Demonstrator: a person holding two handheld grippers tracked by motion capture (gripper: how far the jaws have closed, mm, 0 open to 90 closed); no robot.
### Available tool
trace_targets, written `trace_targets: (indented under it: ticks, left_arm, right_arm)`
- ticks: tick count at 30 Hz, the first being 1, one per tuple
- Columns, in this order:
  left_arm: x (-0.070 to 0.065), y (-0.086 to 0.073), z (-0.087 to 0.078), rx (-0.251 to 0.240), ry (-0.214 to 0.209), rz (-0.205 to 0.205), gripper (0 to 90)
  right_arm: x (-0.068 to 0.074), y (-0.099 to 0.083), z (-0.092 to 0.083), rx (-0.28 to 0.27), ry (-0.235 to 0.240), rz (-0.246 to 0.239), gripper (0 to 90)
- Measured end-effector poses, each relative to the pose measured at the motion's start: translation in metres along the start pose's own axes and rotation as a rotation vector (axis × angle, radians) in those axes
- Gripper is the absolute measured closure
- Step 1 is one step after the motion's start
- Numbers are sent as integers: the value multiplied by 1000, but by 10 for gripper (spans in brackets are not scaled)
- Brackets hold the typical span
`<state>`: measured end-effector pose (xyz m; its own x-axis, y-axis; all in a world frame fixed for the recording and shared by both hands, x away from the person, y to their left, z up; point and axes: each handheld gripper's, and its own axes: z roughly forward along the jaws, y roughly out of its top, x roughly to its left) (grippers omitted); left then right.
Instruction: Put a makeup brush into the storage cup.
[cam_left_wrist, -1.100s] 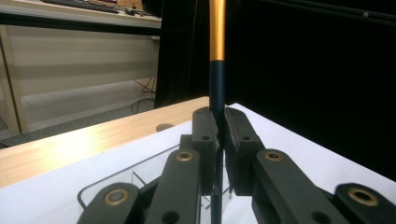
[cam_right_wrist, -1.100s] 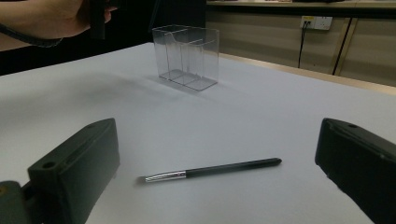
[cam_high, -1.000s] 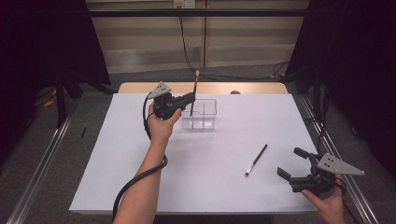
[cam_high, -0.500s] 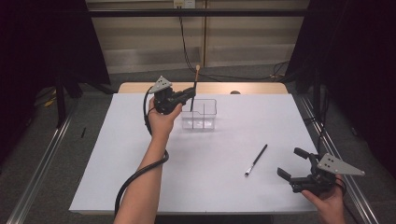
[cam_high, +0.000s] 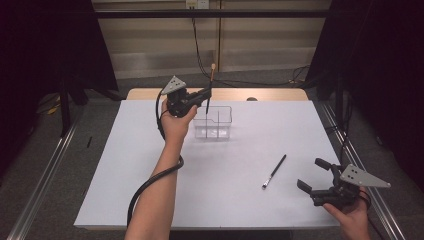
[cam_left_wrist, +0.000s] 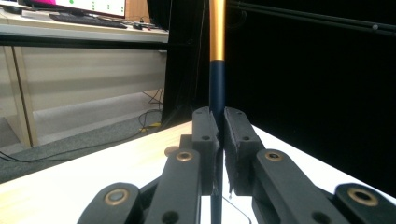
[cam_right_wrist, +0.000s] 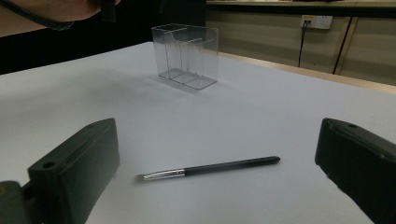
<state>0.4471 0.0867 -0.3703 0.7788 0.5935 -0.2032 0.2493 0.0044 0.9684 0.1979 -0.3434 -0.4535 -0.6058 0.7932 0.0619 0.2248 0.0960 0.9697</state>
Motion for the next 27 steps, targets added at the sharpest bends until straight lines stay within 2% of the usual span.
trace_targets:
  ticks: [14,27]
  left_arm:
    - [3,12,4,-29,18,10,837]
    - [2,6,13,-25,21,18,837]
  right_arm:
    - [0,0,0,-3,1,5,0]
    - [-1,-1,-2,-4,-4,7,0]
